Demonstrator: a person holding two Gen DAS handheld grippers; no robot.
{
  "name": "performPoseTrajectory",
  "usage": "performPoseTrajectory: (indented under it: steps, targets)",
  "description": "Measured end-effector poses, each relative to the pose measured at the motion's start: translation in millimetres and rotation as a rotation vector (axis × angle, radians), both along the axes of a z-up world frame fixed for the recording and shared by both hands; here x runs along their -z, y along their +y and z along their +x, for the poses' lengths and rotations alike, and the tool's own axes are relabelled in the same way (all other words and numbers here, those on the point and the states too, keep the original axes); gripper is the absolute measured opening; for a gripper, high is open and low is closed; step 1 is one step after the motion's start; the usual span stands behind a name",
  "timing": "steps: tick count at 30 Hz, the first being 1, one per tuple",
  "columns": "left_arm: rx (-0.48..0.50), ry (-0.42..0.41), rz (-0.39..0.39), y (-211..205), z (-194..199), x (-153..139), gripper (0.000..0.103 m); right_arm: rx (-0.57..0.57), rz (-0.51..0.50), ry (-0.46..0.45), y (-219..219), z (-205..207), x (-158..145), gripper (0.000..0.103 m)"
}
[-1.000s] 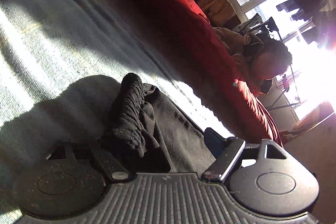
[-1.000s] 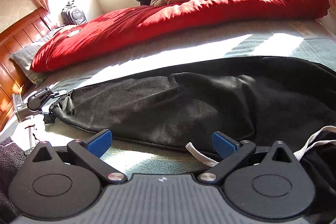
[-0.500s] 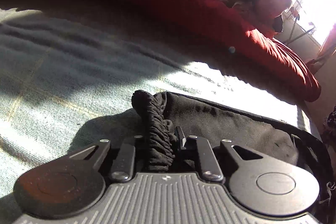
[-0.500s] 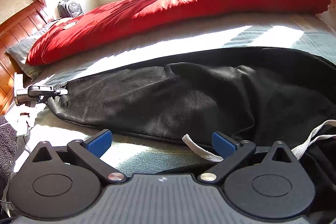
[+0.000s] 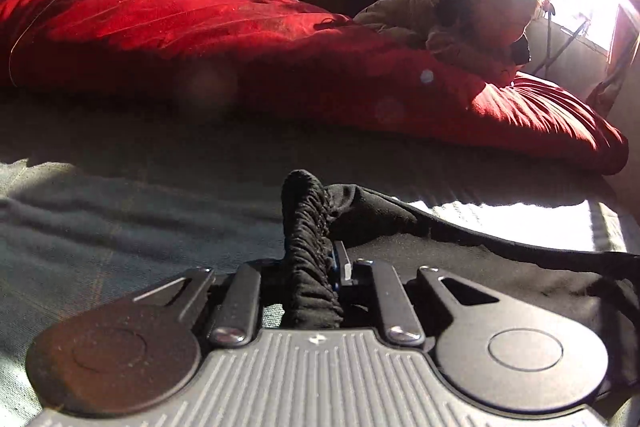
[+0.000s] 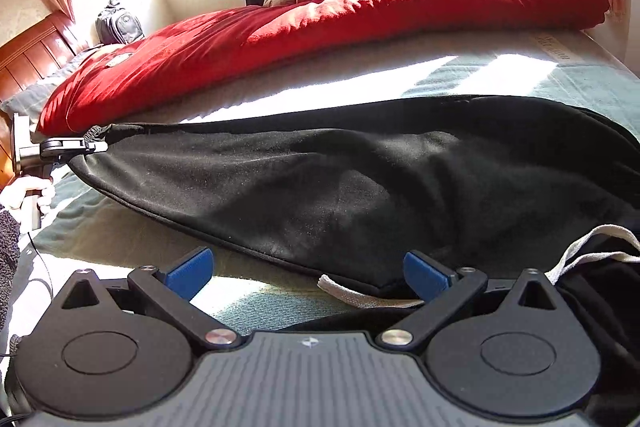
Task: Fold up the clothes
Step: 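Open the left tool to release the hoodie cuff, then press both open tools along the black hoodie to smooth it flat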
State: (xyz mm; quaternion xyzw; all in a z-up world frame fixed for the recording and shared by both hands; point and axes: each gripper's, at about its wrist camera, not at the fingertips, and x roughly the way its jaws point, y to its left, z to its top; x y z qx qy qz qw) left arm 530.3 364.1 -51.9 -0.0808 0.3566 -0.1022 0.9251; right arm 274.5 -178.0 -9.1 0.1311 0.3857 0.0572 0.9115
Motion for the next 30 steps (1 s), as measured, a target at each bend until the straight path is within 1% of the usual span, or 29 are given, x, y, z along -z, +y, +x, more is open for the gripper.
performPoseTrajectory:
  steps: [3,5,6,9,10,11,12,13,14,15,17,19,20,22,23,24,25,28,30]
  targets:
    - [-0.013,0.008,0.006,0.5,10.0,4.3,0.014,0.010,0.002,0.001,-2.9,-2.2,1.2,0.103]
    - [-0.022,0.039,0.015,-0.7,15.8,14.6,0.015,0.018,0.004,0.001,-5.5,-3.3,2.2,0.103]
    - [-0.027,0.055,0.020,-1.2,18.5,19.8,0.020,0.021,0.005,0.001,-6.7,-3.4,2.6,0.103]
    - [-0.065,0.122,0.040,5.1,16.8,33.6,0.027,0.028,0.009,0.001,-9.4,-3.2,3.3,0.103]
    - [-0.069,0.117,0.043,10.1,11.4,32.7,0.029,0.028,0.009,0.001,-10.1,-3.5,3.4,0.103]
    - [-0.074,0.114,0.045,15.1,6.1,31.5,0.037,0.028,0.009,0.001,-10.5,-3.6,3.4,0.103]
    - [-0.086,0.113,0.046,21.0,1.1,27.9,0.051,0.028,0.009,0.001,-10.9,-3.3,3.5,0.103]
    - [-0.098,0.112,0.048,26.8,-4.0,24.1,0.056,0.028,0.009,0.002,-11.3,-2.9,3.6,0.103]
    - [-0.101,0.110,0.056,29.6,-8.5,18.5,0.058,0.028,0.007,0.002,-11.4,-1.4,3.3,0.103]
    - [-0.089,0.102,0.071,28.4,-12.8,13.1,0.057,0.022,0.007,0.004,-10.9,1.2,3.1,0.103]
    - [-0.038,0.050,0.177,13.4,-23.5,-5.7,0.057,0.003,-0.001,0.005,-7.8,8.2,2.1,0.103]
    - [0.001,-0.003,0.292,-3.9,-29.0,-20.4,0.063,-0.019,-0.012,0.004,-2.8,17.2,0.0,0.103]
    - [0.007,-0.026,0.344,-11.2,-29.4,-25.5,0.068,-0.031,-0.017,0.003,0.4,22.4,-1.4,0.103]
    - [-0.003,-0.034,0.405,-21.1,-26.0,-29.8,0.070,-0.065,-0.021,-0.012,9.4,31.2,-6.5,0.103]
    - [-0.009,-0.023,0.401,-27.8,-24.3,-32.8,0.069,-0.093,-0.023,-0.023,15.6,35.6,-9.6,0.103]
    - [0.016,-0.026,0.376,-34.8,-26.8,-35.1,0.069,-0.111,-0.026,-0.026,19.7,39.1,-11.2,0.103]
    - [0.078,-0.035,0.333,-45.2,-31.4,-37.6,0.069,-0.138,-0.033,-0.024,25.0,45.7,-12.7,0.103]
    - [0.323,-0.030,0.227,-87.7,-44.1,-34.8,0.071,-0.187,-0.057,-0.011,36.8,73.9,-13.9,0.103]
    - [0.469,-0.021,0.237,-120.3,-55.3,-23.6,0.072,-0.200,-0.062,0.004,43.5,99.5,-14.1,0.103]
